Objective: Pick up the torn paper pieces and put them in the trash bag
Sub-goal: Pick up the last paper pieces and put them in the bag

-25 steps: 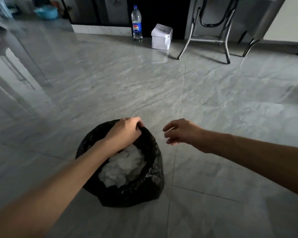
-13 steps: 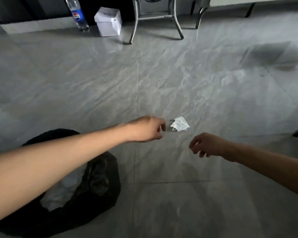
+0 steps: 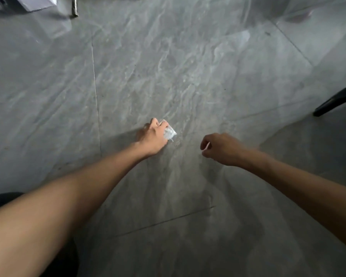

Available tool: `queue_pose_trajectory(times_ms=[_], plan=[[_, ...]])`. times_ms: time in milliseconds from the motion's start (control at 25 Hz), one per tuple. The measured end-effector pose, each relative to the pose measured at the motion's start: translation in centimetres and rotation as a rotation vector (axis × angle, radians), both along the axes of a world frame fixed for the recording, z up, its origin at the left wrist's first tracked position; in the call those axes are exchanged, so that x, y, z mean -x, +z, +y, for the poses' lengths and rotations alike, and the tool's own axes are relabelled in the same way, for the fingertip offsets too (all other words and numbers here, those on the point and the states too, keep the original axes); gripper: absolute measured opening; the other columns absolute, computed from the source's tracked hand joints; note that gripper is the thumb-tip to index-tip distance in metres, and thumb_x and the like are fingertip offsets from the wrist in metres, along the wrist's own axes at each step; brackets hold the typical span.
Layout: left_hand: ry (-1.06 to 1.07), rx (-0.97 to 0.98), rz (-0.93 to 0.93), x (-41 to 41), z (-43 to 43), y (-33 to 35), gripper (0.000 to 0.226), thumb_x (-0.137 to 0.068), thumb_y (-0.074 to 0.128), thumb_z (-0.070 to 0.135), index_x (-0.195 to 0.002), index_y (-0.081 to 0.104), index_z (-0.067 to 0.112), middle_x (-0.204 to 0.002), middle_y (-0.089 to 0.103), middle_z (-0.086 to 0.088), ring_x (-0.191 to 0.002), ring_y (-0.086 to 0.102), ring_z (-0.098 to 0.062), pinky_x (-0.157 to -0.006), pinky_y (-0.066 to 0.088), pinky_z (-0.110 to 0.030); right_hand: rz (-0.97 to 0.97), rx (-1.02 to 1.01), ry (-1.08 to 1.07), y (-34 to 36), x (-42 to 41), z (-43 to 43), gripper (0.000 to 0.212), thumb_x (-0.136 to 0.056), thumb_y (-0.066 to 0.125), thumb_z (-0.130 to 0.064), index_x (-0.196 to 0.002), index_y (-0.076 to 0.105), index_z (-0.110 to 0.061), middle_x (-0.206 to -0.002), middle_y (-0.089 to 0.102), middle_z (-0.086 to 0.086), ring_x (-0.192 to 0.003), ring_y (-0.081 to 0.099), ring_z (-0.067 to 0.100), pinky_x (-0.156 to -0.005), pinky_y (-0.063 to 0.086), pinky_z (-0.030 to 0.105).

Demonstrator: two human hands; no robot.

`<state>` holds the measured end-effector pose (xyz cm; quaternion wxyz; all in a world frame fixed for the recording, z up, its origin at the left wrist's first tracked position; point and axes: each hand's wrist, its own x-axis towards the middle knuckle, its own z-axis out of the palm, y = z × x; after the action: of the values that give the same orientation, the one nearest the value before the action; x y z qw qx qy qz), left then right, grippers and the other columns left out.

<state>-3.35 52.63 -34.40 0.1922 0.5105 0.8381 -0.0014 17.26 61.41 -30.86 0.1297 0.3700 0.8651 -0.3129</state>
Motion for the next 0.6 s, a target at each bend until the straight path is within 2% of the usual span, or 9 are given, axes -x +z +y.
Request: queue_pose_trajectory(times_ms=[120, 200, 280, 360, 600], plan=[[-0.001, -0.057, -0.025, 0.0, -0.3, -0.1, 0.012, -0.08, 0.053, 0.015, -0.091, 0.057, 0.015, -0.099, 0.063, -0.013, -0.085, 0.061, -0.035, -0.066, 0.045, -0.035, -0.005, 0.02, 0.005, -0.8, -0.1, -0.2, 0.02, -0.083, 0.059, -0.028, -0.1, 0.066, -0.023, -0.109, 0.069, 0.004, -0.096, 0.063, 0.023, -0.076, 0.046, 0.029], [0.011, -0.051, -0.097, -0.1, -1.4, 1.0, 0.011, -0.075, 0.052, 0.01, -0.081, 0.059, 0.015, -0.086, 0.07, -0.009, -0.076, 0.063, -0.031, -0.061, 0.048, -0.034, -0.004, 0.031, 0.02, -0.8, 0.4, -0.8, 0.019, -0.083, 0.059, -0.028, -0.101, 0.066, -0.022, -0.109, 0.069, 0.005, -0.092, 0.063, 0.023, -0.076, 0.046, 0.029], [0.011, -0.037, -0.161, -0.2, -3.0, 3.0, 0.012, -0.074, 0.054, 0.009, -0.079, 0.062, 0.017, -0.078, 0.071, -0.005, -0.074, 0.065, -0.027, -0.064, 0.053, -0.036, 0.013, 0.066, 0.037, -0.3, 1.2, -1.8, 0.018, -0.083, 0.06, -0.026, -0.1, 0.066, -0.02, -0.108, 0.069, 0.005, -0.081, 0.059, 0.018, -0.075, 0.047, 0.027], [-0.006, -0.054, -0.2, 0.1, -5.0, 5.7, 0.014, -0.073, 0.058, 0.011, -0.081, 0.065, 0.02, -0.079, 0.07, -0.002, -0.076, 0.065, -0.023, -0.068, 0.053, -0.034, 0.029, 0.093, 0.064, 0.6, 2.3, -3.3, 0.018, -0.084, 0.061, -0.025, -0.1, 0.066, -0.02, -0.108, 0.069, 0.005, -0.076, 0.055, 0.015, -0.075, 0.048, 0.028], [0.034, -0.247, -0.213, 2.4, -15.7, 17.6, 0.011, -0.077, 0.068, 0.013, -0.078, 0.067, 0.024, -0.078, 0.074, 0.005, -0.068, 0.064, -0.005, -0.06, 0.047, -0.02, 0.026, 0.051, 0.358, 6.3, 7.3, -10.4, 0.018, -0.087, 0.059, -0.024, -0.102, 0.066, -0.017, -0.11, 0.068, 0.006, -0.071, 0.052, 0.011, -0.073, 0.046, 0.026]])
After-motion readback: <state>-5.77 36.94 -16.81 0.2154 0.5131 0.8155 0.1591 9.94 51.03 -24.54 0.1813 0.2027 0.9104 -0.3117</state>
